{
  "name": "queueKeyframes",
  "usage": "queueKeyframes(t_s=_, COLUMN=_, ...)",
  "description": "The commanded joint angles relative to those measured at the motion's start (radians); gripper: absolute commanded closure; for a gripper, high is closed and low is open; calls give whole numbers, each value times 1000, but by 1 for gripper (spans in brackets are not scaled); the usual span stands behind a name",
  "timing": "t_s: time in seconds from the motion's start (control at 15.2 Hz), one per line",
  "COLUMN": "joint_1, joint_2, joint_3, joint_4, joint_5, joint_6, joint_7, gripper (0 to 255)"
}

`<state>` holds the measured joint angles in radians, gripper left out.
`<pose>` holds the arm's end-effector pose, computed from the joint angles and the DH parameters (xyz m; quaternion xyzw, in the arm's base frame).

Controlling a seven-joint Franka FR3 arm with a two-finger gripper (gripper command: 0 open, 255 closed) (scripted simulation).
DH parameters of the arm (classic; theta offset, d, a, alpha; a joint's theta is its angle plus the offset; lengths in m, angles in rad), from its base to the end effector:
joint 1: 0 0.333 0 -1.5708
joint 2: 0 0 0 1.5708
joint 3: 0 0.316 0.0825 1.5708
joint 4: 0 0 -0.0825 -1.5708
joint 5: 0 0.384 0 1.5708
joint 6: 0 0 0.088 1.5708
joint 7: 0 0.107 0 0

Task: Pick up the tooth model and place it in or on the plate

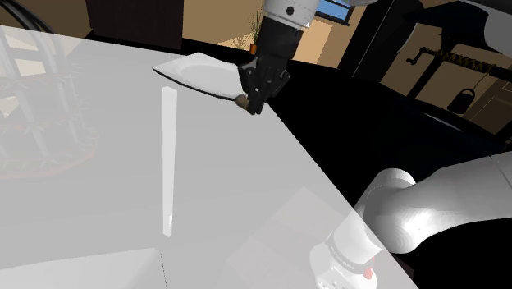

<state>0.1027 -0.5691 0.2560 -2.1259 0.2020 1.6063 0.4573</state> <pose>0.3413 0.1768 0.6199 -0.9969 0.0693 -0.0037 0.0367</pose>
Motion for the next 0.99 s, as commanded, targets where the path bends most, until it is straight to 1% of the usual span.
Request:
queueKeyframes(t_s=0.0, joint_1=-2, joint_2=5, joint_3=-4, joint_4=30, joint_5=-3, joint_6=-25, joint_7=1, gripper=255)
queueKeyframes(t_s=0.13, joint_1=-3, joint_2=13, joint_3=-6, joint_4=63, joint_5=-6, joint_6=-51, joint_7=4, gripper=255)
queueKeyframes(t_s=0.2, joint_1=-2, joint_2=8, joint_3=-4, joint_4=45, joint_5=-4, joint_6=-37, joint_7=3, gripper=255)
queueKeyframes(t_s=0.26, joint_1=-2, joint_2=8, joint_3=-4, joint_4=45, joint_5=-4, joint_6=-37, joint_7=3, gripper=0)
queueKeyframes(t_s=0.46, joint_1=-3, joint_2=40, joint_3=-91, joint_4=15, joint_5=106, joint_6=91, joint_7=-80, gripper=0)
queueKeyframes(t_s=0.53, joint_1=-3, joint_2=44, joint_3=-99, joint_4=13, joint_5=118, joint_6=103, joint_7=-89, gripper=0)
queueKeyframes(t_s=0.92, joint_1=3, joint_2=42, joint_3=-81, joint_4=-65, joint_5=129, joint_6=182, joint_7=-93, gripper=0)
